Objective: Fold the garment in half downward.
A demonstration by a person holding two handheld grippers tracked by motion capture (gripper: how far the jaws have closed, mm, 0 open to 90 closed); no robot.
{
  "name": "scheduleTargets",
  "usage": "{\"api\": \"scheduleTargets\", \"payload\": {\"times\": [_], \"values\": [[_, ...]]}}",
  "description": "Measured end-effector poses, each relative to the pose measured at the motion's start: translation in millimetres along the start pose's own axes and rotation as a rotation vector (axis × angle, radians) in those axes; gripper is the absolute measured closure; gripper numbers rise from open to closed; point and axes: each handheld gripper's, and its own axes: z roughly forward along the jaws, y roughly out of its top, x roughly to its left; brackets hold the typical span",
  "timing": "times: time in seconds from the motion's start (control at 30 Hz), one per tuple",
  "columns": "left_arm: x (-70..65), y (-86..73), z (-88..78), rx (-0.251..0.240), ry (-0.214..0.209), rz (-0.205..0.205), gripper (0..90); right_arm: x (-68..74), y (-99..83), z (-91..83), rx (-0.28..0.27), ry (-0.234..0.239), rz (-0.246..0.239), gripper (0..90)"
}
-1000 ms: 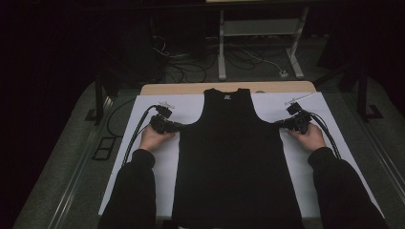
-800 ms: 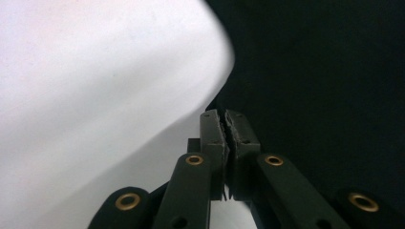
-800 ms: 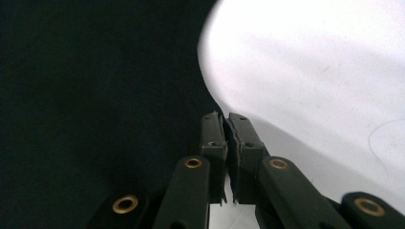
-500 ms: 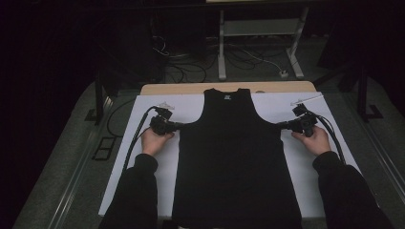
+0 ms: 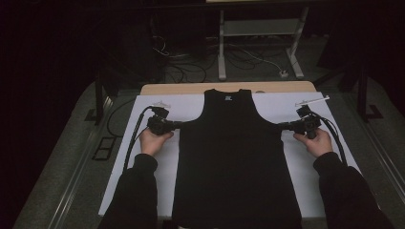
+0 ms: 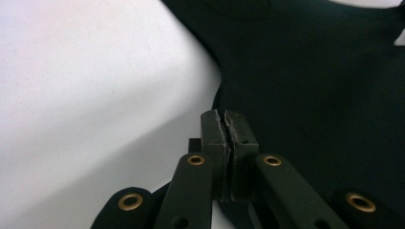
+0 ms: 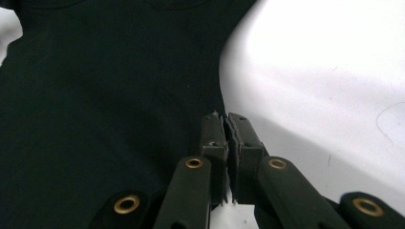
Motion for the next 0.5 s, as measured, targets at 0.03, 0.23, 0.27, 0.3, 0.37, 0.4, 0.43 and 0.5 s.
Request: {"api": "scheduleTargets", "payload": {"times": [0.03,0.23,0.27,0.3,0.37,0.4,0.43,0.5], "values": [[-0.5,-0.1,-2.0,-0.011,-0.001,-0.002,86.9,0.7,-0.5,-1.1,-0.004,-0.001,-0.004,85.1],[-5.0,-1.2,-9.5,-0.027,-0.014,-0.005,86.9,4.5,-1.2,-6.4,-0.015,0.002,-0.005,85.1],[-6.0,-1.8,-9.6,-0.031,-0.015,-0.008,86.9,4.8,-1.5,-7.5,-0.017,-0.001,-0.004,85.1],[-6.5,-2.2,-9.8,-0.029,-0.017,-0.008,86.9,5.1,-1.8,-8.7,-0.020,0.003,0.001,85.1],[-7.3,-3.0,-11.0,-0.029,-0.016,-0.011,86.9,5.8,-3.0,-10.6,-0.031,0.007,0.007,85.1],[-7.3,-3.4,-11.5,-0.033,-0.019,-0.015,86.9,6.7,-3.7,-11.8,-0.033,0.009,0.007,85.1],[-6.9,-3.8,-12.5,-0.033,-0.021,-0.016,86.9,7.2,-4.1,-12.8,-0.032,0.013,0.007,85.1],[-5.9,-4.9,-14.3,-0.039,-0.020,-0.026,86.9,8.4,-5.0,-16.1,-0.038,0.016,0.009,85.0]]}}
